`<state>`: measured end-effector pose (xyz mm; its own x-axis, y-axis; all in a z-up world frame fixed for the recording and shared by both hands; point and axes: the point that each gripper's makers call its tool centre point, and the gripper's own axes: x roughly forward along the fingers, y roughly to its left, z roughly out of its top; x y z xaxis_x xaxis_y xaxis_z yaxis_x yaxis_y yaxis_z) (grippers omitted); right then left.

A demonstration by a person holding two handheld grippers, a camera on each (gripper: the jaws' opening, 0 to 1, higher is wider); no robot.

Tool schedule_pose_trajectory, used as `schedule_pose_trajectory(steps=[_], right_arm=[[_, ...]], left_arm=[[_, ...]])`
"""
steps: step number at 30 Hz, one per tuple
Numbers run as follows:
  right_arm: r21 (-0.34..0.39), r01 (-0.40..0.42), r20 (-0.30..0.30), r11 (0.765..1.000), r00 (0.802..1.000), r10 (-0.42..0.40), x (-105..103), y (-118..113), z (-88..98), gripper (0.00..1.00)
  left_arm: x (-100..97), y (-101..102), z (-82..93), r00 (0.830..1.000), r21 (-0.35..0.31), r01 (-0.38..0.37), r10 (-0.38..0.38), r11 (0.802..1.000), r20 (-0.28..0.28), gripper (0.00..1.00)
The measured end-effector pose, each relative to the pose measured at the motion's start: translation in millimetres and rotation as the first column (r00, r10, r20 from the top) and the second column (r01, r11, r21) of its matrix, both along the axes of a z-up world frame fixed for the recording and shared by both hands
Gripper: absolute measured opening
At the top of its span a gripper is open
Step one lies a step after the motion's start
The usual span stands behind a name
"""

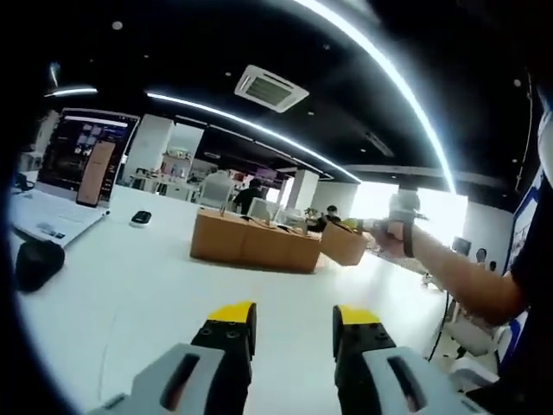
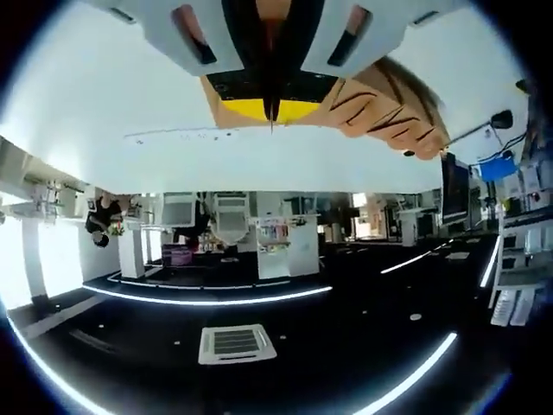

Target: Pick up one paper box from the group, open the paper box, and remove the item inside

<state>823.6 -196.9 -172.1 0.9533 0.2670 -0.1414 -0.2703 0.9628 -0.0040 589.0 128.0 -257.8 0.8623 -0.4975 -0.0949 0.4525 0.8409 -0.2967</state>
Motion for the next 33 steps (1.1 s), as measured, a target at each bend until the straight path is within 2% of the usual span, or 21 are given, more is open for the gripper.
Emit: schedule_pose_trajectory(steps=[1, 2, 5, 8, 10, 12, 14, 15, 18, 19, 21, 22, 23, 25, 29, 30, 31, 32, 33], right_arm=[[-0.007, -0.02, -0.014, 1.0, 1.0, 0.019, -5.2, 0.3, -0.7, 0.03], [0.017, -0.063, -0.033, 0.998, 0.997, 0.064, -12.1, 4.4, -0.8, 0.03], [0.078, -0.138, -0.028, 0.987, 0.99, 0.141, -28.8, 13.8, 7.4, 0.03], [0.075, -0.221, -0.027, 0.972, 0.974, 0.223, -45.5, 24.5, 12.3, 0.03], [0.09, -0.282, -0.02, 0.955, 0.958, 0.285, -55.0, 33.6, 14.6, 0.03], [0.085, -0.376, -0.018, 0.923, 0.925, 0.378, -67.6, 49.7, 14.6, 0.03], [0.033, -0.494, -0.006, 0.869, 0.869, 0.494, -82.6, 72.6, 16.8, 0.03], [0.009, -0.569, -0.005, 0.822, 0.822, 0.569, -92.9, 86.4, 17.5, 0.03], [-0.014, -0.701, 0.009, 0.713, 0.713, 0.701, -114.7, 117.5, 19.7, 0.03], [-0.025, -0.726, 0.012, 0.688, 0.688, 0.726, -119.2, 123.9, 19.8, 0.03], [-0.043, -0.801, 0.016, 0.598, 0.597, 0.802, -134.4, 144.2, 18.8, 0.03], [-0.046, -0.812, 0.018, 0.582, 0.581, 0.813, -137.1, 147.3, 18.6, 0.03], [-0.045, -0.865, 0.033, 0.501, 0.499, 0.866, -151.1, 162.7, 19.3, 0.03], [-0.059, -0.901, 0.046, 0.43, 0.428, 0.902, -162.1, 175.1, 20.2, 0.03], [-0.083, -0.943, 0.052, 0.323, 0.32, 0.946, -174.1, 193.3, 20.6, 0.03], [-0.084, -0.954, 0.049, 0.288, 0.285, 0.957, -178.5, 196.1, 19.4, 0.03], [-0.092, -0.958, 0.04, 0.272, 0.269, 0.962, -179.7, 198.1, 16.8, 0.03], [-0.096, -0.957, 0.03, 0.273, 0.271, 0.962, -178.6, 200.7, 14.5, 0.03], [-0.102, -0.959, 0.009, 0.264, 0.265, 0.964, -178.1, 201.8, 10.4, 0.03]], left_arm=[[-0.6, -1.5, -0.8, 1.0, 0.003, 0.003, -0.003, 1.0, -0.001, 0.37], [-0.8, -2.3, -1.5, 1.0, 0.008, 0.006, -0.006, 1.0, -0.001, 0.37], [0.2, -4.4, -2.5, 1.0, 0.015, 0.01, -0.01, 1.0, 0.0, 0.37], [2.0, -9.5, 1.3, 1.0, 0.016, 0.019, -0.019, 1.0, 0.004, 0.37], [2.1, -11.8, 4.0, 1.0, 0.025, 0.026, -0.027, 0.999, 0.014, 0.37], [2.2, -13.8, 6.0, 0.999, 0.054, 0.035, -0.036, 0.998, 0.03, 0.37], [1.4, -14.1, 4.4, 0.999, 0.072, 0.041, -0.043, 0.997, 0.026, 0.37], [0.9, -14.1, 4.0, 0.999, 0.075, 0.044, -0.046, 0.996, 0.025, 0.37], [-4.4, -15.6, 2.6, 0.998, 0.077, 0.061, -0.063, 0.995, 0.026, 0.37], [-5.9, -15.8, 1.8, 0.997, 0.081, 0.065, -0.067, 0.995, 0.026, 0.37], [-7.9, -15.6, -0.4, 0.997, 0.088, 0.068, -0.071, 0.994, 0.024, 0.37], [-8.4, -15.3, -1.3, 0.997, 0.09, 0.068, -0.07, 0.994, 0.021, 0.37], [-9.4, -14.2, -2.8, 0.998, 0.09, 0.066, -0.068, 0.994, 0.016, 0.37], [-10.7, -12.5, -3.8, 0.998, 0.085, 0.061, -0.062, 0.994, 0.011, 0.37], [-10.5, -10.6, -5.8, 0.999, 0.084, 0.053, -0.054, 0.995, 0.005, 0.37], [-10.5, -10.5, -5.3, 0.999, 0.083, 0.052, -0.053, 0.995, 0.006, 0.37], [-10.7, -10.5, -4.6, 0.999, 0.081, 0.052, -0.053, 0.995, 0.006, 0.37], [-11.2, -11.0, -3.8, 0.999, 0.079, 0.053, -0.054, 0.995, 0.007, 0.37], [-11.5, -11.4, -2.8, 0.998, 0.08, 0.055, -0.056, 0.995, 0.009, 0.37]])
